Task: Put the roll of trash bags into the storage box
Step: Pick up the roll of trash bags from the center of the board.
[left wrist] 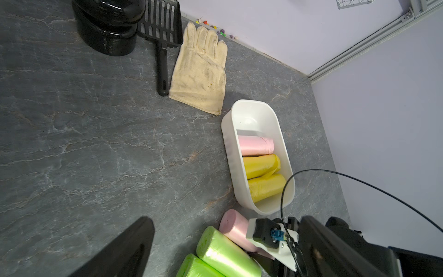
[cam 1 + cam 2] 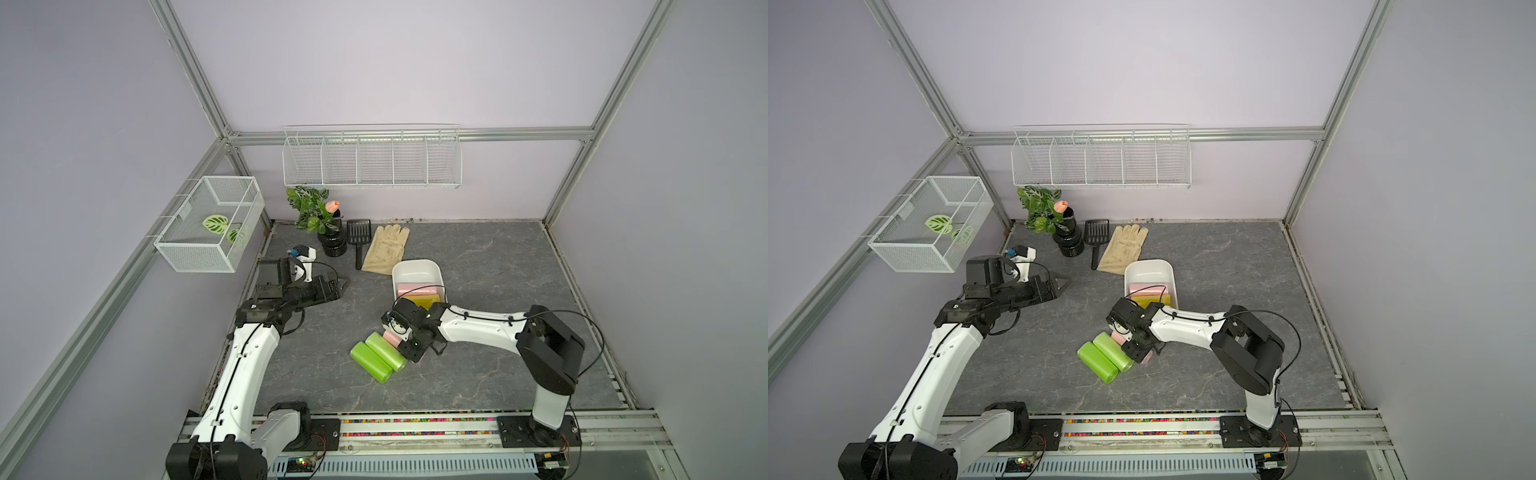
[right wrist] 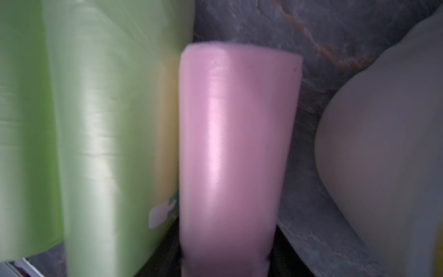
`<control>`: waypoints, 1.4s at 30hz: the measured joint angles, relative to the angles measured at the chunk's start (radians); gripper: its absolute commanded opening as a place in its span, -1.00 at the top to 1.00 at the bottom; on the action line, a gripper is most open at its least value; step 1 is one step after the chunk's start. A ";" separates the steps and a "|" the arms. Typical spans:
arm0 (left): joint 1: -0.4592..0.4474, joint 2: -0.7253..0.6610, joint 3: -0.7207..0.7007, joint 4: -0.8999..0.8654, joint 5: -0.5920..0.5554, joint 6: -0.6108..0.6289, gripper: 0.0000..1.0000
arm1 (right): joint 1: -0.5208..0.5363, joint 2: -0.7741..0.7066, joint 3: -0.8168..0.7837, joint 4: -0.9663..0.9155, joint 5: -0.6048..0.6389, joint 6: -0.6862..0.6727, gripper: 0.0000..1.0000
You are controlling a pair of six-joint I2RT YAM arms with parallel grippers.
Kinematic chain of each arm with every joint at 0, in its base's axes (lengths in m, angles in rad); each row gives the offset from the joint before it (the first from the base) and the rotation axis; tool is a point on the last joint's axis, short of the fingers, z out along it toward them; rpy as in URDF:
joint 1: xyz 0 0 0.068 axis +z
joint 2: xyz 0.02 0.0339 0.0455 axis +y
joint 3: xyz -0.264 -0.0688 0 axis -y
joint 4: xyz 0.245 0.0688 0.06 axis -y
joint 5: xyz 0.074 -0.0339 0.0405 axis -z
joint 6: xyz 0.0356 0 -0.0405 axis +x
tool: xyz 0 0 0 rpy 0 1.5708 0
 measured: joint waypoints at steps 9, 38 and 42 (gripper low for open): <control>0.000 0.000 0.000 0.000 0.000 0.000 -0.99 | 0.074 -0.092 0.002 -0.063 0.054 -0.026 0.75; 0.000 -0.004 0.000 0.001 0.003 0.000 -0.99 | 0.074 -0.599 -0.289 0.125 0.480 -0.386 1.00; 0.000 -0.004 0.000 0.000 0.003 0.000 -0.99 | -0.006 -0.600 -0.266 0.093 0.374 -0.437 1.00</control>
